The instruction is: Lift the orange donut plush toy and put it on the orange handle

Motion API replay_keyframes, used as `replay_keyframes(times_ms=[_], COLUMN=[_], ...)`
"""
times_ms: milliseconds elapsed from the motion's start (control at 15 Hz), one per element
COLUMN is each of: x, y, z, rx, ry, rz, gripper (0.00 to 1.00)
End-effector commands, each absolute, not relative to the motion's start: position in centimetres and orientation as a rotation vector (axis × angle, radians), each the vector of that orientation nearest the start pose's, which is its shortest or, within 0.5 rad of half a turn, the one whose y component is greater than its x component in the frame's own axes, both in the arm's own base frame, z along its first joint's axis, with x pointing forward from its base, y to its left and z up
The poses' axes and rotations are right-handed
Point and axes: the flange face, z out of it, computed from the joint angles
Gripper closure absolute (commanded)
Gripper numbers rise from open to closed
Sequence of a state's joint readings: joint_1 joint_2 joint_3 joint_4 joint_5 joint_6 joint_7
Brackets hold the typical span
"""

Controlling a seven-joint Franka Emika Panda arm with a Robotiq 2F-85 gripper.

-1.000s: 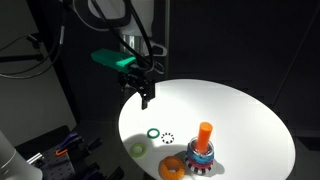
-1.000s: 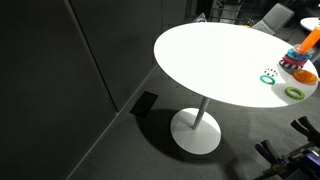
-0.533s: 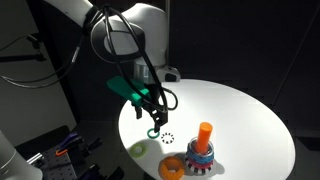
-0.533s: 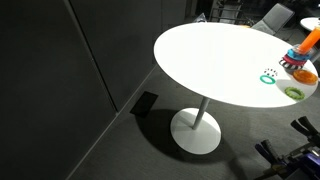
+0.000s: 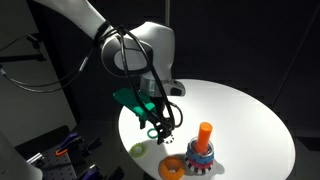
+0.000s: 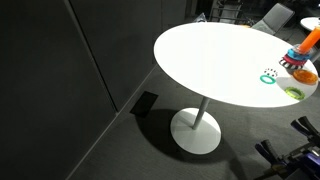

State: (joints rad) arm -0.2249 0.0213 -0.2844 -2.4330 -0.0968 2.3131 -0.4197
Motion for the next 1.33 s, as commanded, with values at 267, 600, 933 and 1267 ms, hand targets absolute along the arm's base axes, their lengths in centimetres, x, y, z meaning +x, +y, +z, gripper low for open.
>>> replay_keyframes(times_ms=[267, 600, 933, 1267], x=[41.2, 41.9, 42.0, 41.9], y=[-23.5, -24.0, -24.8, -25.7], z=[27.7, 25.9, 23.0, 20.6], rx=[-3.157, -3.191, -3.185, -3.181], ry=[0.094, 0.139, 0.141, 0.146], rz=[0.218, 0.145, 0.164, 0.149], gripper=[0.0, 0.0, 0.0, 0.0])
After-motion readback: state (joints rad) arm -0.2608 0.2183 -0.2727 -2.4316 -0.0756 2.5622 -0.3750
